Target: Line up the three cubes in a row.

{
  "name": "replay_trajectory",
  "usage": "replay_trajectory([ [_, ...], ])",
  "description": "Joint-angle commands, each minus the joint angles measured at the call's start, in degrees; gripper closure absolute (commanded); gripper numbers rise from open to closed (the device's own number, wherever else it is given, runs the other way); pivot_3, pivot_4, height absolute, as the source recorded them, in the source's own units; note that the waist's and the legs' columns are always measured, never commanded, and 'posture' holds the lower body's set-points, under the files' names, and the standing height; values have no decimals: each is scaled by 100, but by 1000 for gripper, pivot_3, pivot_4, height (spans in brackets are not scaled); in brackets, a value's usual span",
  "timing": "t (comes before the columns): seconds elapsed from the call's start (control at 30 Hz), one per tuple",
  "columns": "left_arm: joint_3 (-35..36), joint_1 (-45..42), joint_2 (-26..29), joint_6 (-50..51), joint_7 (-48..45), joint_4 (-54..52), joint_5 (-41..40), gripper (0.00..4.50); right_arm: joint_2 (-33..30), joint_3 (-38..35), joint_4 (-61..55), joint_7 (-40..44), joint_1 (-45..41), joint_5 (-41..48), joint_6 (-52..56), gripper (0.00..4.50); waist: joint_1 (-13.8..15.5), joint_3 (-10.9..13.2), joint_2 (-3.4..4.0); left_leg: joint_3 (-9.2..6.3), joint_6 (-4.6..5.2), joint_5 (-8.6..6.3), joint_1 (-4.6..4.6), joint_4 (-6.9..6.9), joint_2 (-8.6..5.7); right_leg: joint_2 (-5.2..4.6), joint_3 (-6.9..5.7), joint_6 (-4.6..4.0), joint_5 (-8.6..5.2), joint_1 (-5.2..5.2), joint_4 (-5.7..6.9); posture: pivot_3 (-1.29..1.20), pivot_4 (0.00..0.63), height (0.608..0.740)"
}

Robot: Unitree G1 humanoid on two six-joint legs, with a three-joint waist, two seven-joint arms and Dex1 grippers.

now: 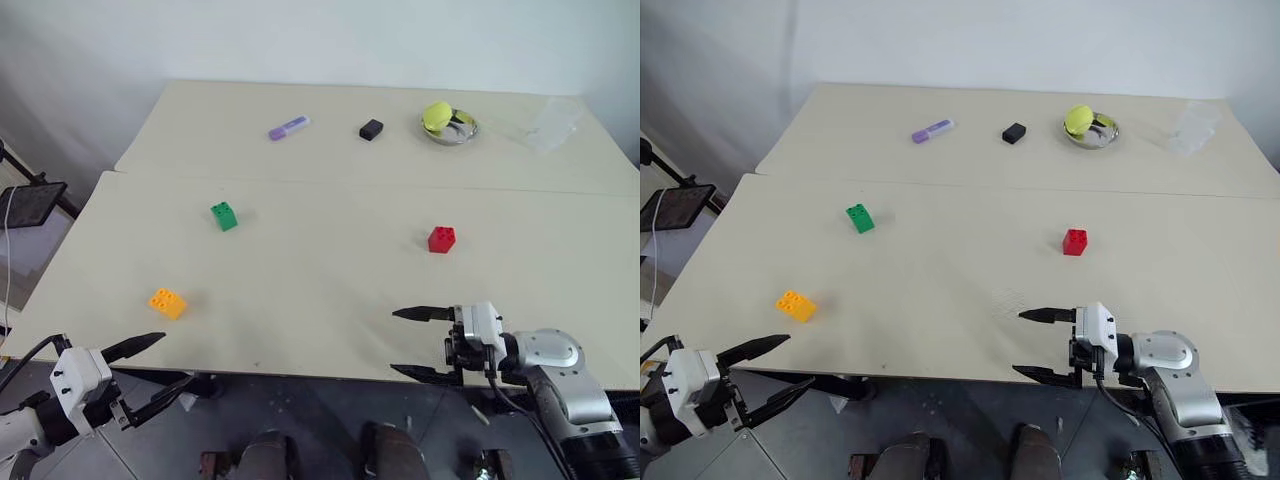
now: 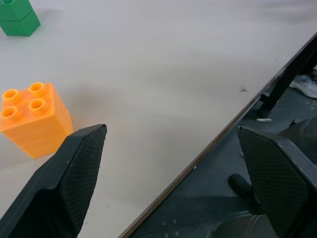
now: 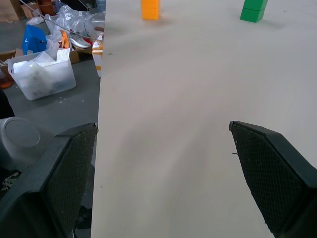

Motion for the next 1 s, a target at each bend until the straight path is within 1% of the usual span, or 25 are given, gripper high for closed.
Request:
replay_trajectory([
  [0.03, 37, -91, 27, -110, 50, -12, -28, 22, -33, -152, -231, -38, 5, 172, -4, 0, 0, 0, 0, 1, 0, 0, 0, 0, 0, 0, 0, 0, 0, 0, 0, 0, 150, 740],
  [0.1, 92, -311, 27, 88, 138, -26, -271, 22, -4, -221, -311, -161, -29, 214, 11, 0, 12, 0, 0, 1, 0, 0, 0, 0, 1, 0, 2, 0, 0, -1, 1, 0, 150, 740],
  [0.23, 2, -468, 344, 939, 49, -400, -771, 22, -83, -523, -571, -499, 8, 422, 239, 0, 10, 1, -3, 0, 0, 0, 0, 1, 2, 0, 3, 0, 0, -1, 5, 0, 150, 740],
  [0.3, -225, -611, 470, 1354, 166, -1006, -1051, 22, -177, -1044, -748, -879, 191, 666, 524, 0, 20, 2, -2, 2, 0, -1, 0, 0, 1, 0, 5, 0, 1, -2, 4, 0, 150, 740],
  [0.33, -527, -830, 500, 1525, 259, -1309, -1089, 22, -354, -1474, -616, -981, 425, 677, 615, 0, 64, 2, -1, 0, 1, -2, -3, 0, 1, -1, 6, 3, 2, -2, 2, 0, 150, 740],
  [0.4, -1004, -1536, 334, 1707, 647, -1403, -1025, 22, -433, -2257, -88, -1435, 639, 606, 512, 0, 183, 3, 4, -9, 7, -3, -4, 1, -15, -4, 22, 10, 6, 3, -4, 0, 150, 740],
  [0.43, -1121, -1755, 281, 1779, 757, -1383, -1007, 22, -425, -2470, 75, -1595, 685, 603, 494, 0, 191, 2, 2, -8, 12, -1, -5, 3, -24, -3, 44, 12, 7, 7, -9, 0, 150, 740],
  [0.5, -1308, -2046, 280, 1914, 865, -1232, -856, 22, -296, -2646, 299, -1826, 706, 504, 337, 0, 138, -3, -5, 5, 13, 1, -1, 3, -23, 5, 58, 18, 10, 8, -16, 0, 150, 740],
  [0.57, -1744, -2544, 235, 1961, 850, -926, -637, 22, -103, -2808, 710, -2346, 683, 193, 72, 0, 92, -3, -5, 15, 4, 3, 9, -6, -10, 19, 66, 17, 10, 4, -13, 0, 150, 740],
  [0.63, -1945, -2924, 139, 1943, 821, -729, -628, 22, 31, -2764, 825, -2832, 555, -33, 122, 0, 48, -3, -4, 41, -7, 10, 9, -8, -5, 29, 66, 14, 10, 1, -8, 0, 150, 740],
  [0.7, -1943, -3106, 77, 1946, 804, -652, -716, 22, 126, -2585, 637, -3059, 320, -19, 401, 0, -26, -2, 0, 56, -9, 12, 8, -8, 0, 31, 77, 12, 9, -7, -1, 0, 150, 740],
  [0.8, -1930, -3193, 62, 1858, 689, -579, -728, 22, 196, -2214, 103, -3570, -121, 93, 1329, 0, -167, -1, 2, 46, -10, 13, 11, -12, 12, 39, 92, 9, 10, -17, 0, 0, 150, 740],
  [0.83, -1933, -3191, 70, 1801, 653, -561, -685, 22, 199, -2148, -8, -3714, -210, 96, 1572, 0, -172, -1, 2, 43, -12, 13, 13, -11, 17, 43, 96, 7, 12, -20, 2, 0, 150, 740],
  [0.93, -1922, -3190, 131, 1684, 501, -455, -600, 22, 333, -1637, -186, -4537, -1016, -73, 2789, 0, -144, -1, 2, 41, -19, 12, 11, -8, 38, 59, 94, 1, 14, -22, 4, 0, 150, 740],
  [1.0, -1944, -3232, 146, 1658, 465, -407, -567, 22, 478, -1394, -106, -4889, -1471, -221, 3131, 0, -144, -1, 2, 41, -21, 13, 6, -5, 45, 66, 94, -6, 15, -26, 3, 0, 150, 740],
])
